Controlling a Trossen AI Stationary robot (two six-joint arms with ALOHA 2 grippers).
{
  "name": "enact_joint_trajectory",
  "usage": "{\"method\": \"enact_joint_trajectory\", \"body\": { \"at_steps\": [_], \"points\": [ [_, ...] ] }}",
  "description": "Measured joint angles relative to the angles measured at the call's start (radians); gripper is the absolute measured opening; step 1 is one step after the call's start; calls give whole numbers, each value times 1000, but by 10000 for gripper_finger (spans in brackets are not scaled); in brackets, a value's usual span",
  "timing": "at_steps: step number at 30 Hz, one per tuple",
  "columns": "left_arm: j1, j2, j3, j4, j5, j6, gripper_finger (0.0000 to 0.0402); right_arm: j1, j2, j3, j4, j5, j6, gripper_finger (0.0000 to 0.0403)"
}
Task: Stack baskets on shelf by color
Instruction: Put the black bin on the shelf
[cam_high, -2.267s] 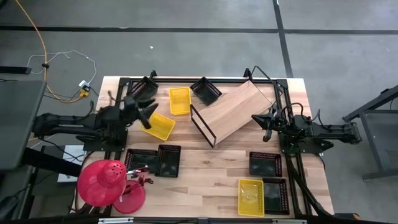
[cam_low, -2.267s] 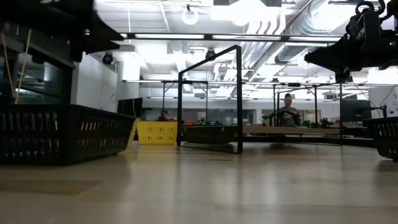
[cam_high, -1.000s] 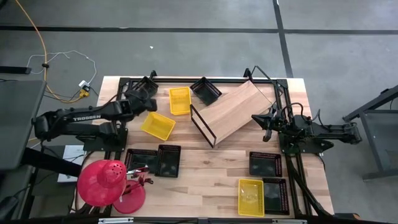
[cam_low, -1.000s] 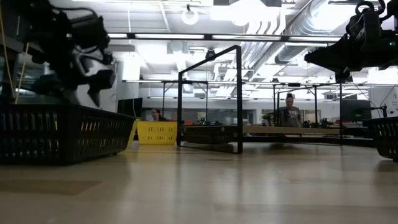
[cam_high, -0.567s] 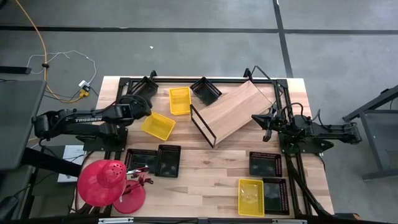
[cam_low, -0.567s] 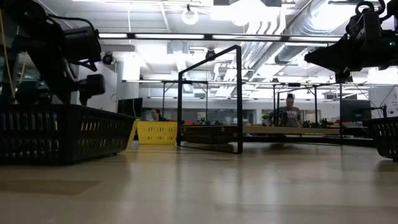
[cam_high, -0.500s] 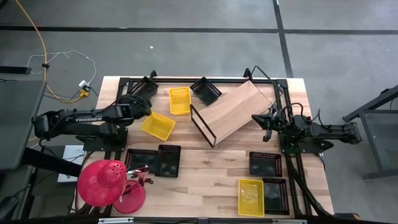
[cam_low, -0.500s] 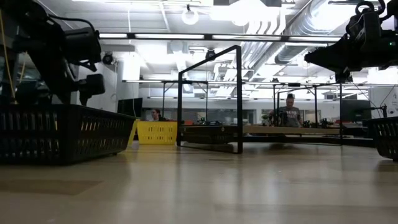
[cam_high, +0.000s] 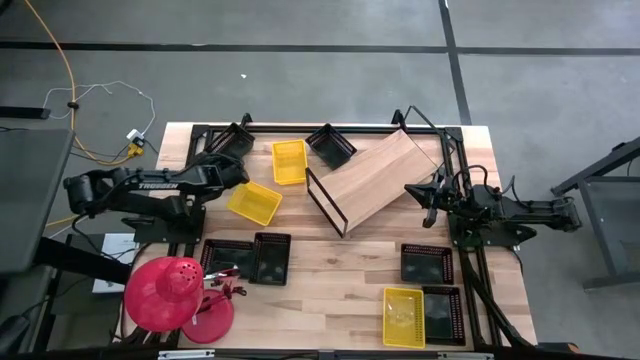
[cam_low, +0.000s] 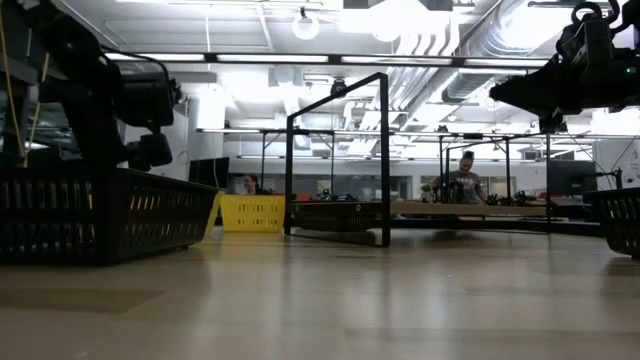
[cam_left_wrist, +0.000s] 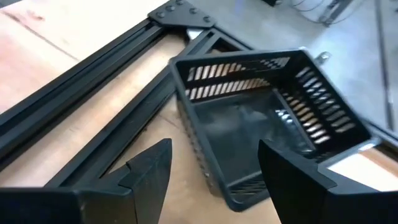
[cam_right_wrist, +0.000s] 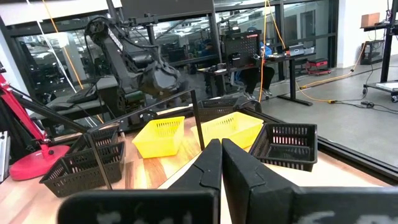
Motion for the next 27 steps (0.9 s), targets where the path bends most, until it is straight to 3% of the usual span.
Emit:
{"method": "enact_joint_trajectory", "body": {
  "at_steps": [7,21,27],
  "points": [
    [28,83,0,15,3,-124,227,0,0,0,0,0,0,0],
    [104,168,0,179,1,-63,226,0,0,0,0,0,0,0],
    [126,191,0,188,24,-57,183,0,0,0,0,0,0,0]
  ]
}}
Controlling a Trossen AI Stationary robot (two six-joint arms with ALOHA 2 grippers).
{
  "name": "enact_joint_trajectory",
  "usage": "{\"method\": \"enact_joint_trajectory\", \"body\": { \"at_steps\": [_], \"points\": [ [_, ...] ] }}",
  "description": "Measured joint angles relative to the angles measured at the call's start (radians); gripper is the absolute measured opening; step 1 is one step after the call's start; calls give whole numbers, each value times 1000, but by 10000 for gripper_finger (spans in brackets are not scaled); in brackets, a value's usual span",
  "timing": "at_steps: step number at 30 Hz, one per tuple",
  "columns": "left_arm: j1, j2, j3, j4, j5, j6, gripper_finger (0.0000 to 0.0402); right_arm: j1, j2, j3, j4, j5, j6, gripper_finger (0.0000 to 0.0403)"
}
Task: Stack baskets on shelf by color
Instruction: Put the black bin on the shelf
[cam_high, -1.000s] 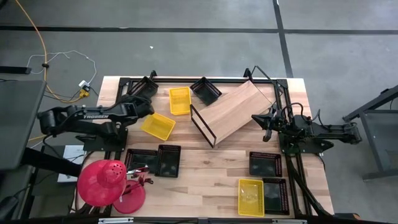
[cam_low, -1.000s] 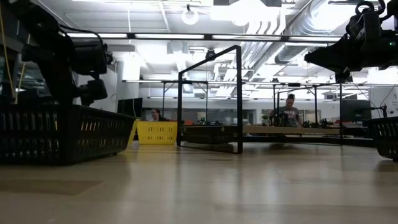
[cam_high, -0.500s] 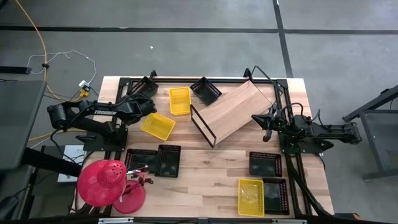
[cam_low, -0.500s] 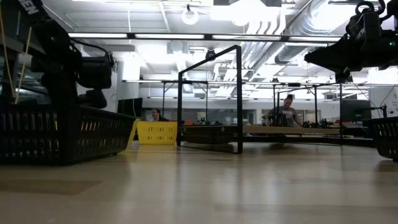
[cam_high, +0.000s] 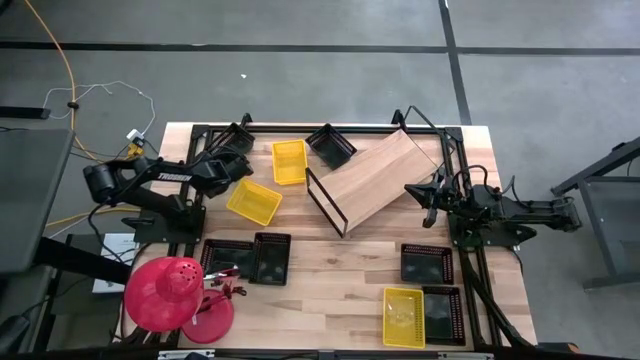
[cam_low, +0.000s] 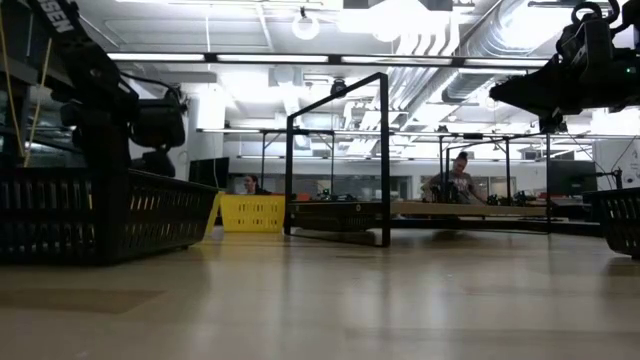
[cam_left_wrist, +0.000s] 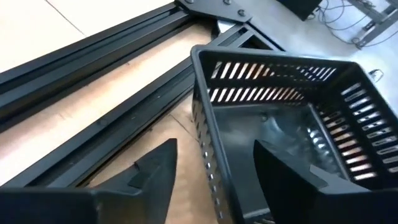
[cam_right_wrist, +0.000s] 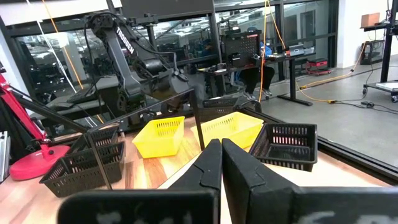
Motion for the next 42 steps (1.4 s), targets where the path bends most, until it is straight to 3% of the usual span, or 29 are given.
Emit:
{"method": "enact_joint_trajectory", "body": {
  "at_steps": [6,9,11,16,23,26,29,33,36,42],
  "points": [
    [4,5,0,-5,3,32,91,0,0,0,0,0,0,0],
    [-9,-5,0,-9,-27,83,29,0,0,0,0,0,0,0],
    [-26,-24,0,-17,-62,96,8,0,0,0,0,0,0,0],
    [-38,-113,0,-39,-108,105,4,0,0,0,0,0,0,0],
    [-61,-302,27,-26,-170,245,1,0,0,0,0,0,0,0],
    [-82,-378,58,19,-192,400,1,0,0,0,0,0,0,0],
    [-108,-425,75,169,-191,637,1,0,0,0,0,0,0,0],
    [-142,-426,77,461,-107,963,0,0,0,0,0,0,0,0],
    [-157,-390,78,620,-29,1101,0,0,0,0,0,0,0,0],
    [-182,-262,141,635,89,1199,0,0,0,0,0,0,0,0]
  ]
}}
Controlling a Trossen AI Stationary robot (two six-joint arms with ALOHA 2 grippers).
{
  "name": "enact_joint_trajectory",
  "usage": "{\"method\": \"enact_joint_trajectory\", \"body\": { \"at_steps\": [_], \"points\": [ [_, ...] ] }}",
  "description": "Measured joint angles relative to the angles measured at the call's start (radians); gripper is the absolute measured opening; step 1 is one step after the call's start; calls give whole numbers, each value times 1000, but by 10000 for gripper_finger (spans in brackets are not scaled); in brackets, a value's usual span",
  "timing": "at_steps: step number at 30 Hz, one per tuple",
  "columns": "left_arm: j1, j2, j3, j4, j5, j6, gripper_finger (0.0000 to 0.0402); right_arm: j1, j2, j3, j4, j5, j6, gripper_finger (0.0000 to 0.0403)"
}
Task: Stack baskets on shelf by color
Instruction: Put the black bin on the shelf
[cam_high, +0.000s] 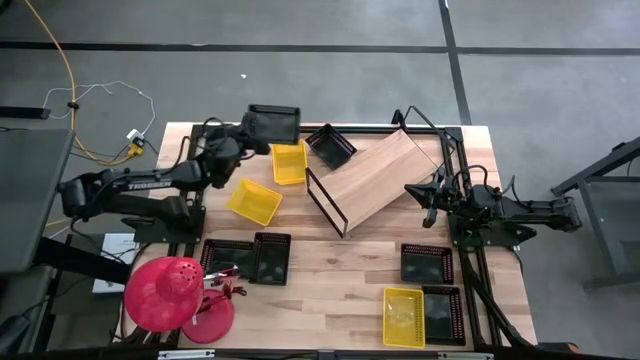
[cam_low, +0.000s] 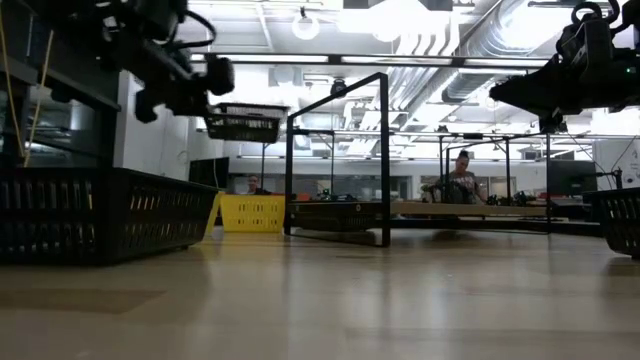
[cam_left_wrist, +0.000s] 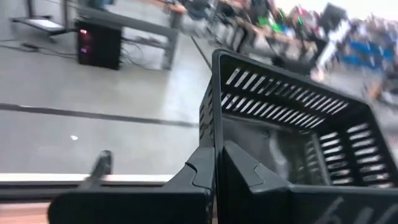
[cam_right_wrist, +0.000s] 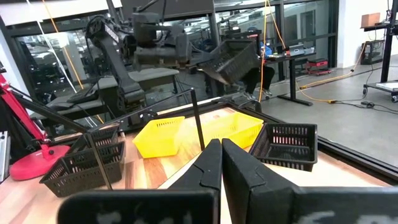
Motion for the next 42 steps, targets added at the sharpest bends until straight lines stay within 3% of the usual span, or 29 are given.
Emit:
{"method": "enact_joint_trajectory", "body": {
  "at_steps": [4,13,20,29,35,42],
  "points": [
    [-41,111,92,-6,49,68,0,0,0,0,0,0,0,0],
    [-99,353,346,-47,56,236,0,0,0,0,0,0,0,0],
    [-91,494,479,-75,302,297,0,0,0,0,0,0,0,0],
    [-87,576,546,-197,573,297,0,0,0,0,0,0,0,0],
    [-91,585,546,-233,644,175,0,0,0,0,0,0,0,0],
    [-122,595,547,-247,639,125,0,0,0,0,0,0,0,0]
  ]
}}
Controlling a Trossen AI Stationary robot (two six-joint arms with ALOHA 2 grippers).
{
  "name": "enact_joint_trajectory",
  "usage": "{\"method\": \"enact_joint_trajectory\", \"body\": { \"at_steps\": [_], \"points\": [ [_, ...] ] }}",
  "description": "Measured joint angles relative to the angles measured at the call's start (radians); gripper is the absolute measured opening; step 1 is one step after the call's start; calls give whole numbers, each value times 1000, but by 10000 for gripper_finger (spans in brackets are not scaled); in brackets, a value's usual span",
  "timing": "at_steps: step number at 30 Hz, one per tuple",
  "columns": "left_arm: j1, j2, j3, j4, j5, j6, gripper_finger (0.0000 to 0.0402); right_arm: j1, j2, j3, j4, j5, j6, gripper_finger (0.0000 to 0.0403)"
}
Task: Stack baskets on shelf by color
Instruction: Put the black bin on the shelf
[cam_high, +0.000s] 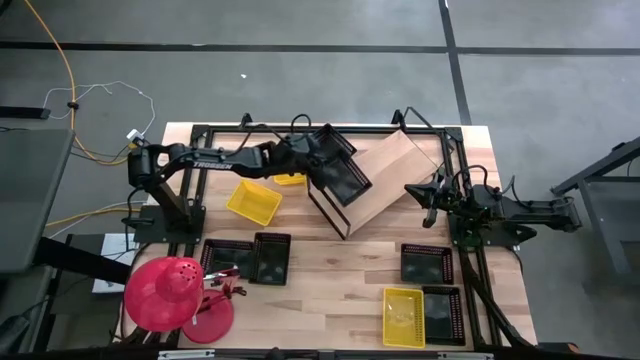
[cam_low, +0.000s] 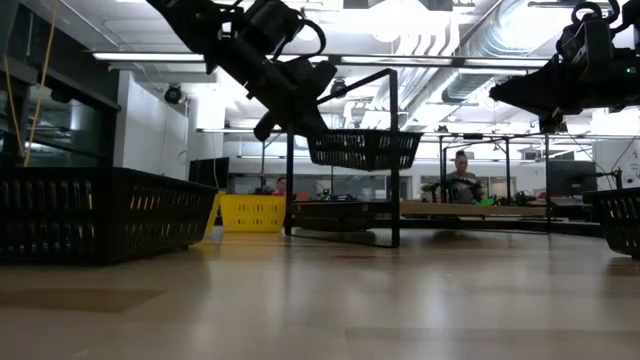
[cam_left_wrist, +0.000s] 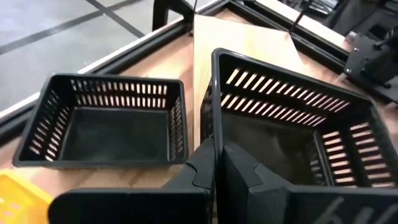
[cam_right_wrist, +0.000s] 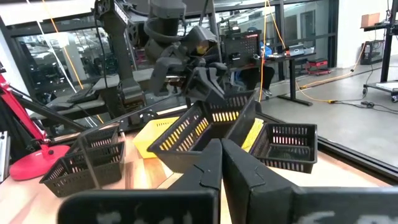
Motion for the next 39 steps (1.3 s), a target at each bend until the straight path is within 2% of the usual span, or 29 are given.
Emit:
{"method": "enact_joint_trajectory", "body": {
  "at_steps": [11,18,23,32,39],
  "points": [
    [40,33,1,59,-32,-47,0,0,0,0,0,0,0,0],
    [108,32,-1,93,49,-86,0,0,0,0,0,0,0,0],
    [121,31,2,128,63,-91,0,0,0,0,0,0,0,0],
    [184,80,221,-77,115,-110,0,0,0,0,0,0,0,0],
    [184,226,434,-309,185,-113,0,0,0,0,0,0,0,0]
  ]
}}
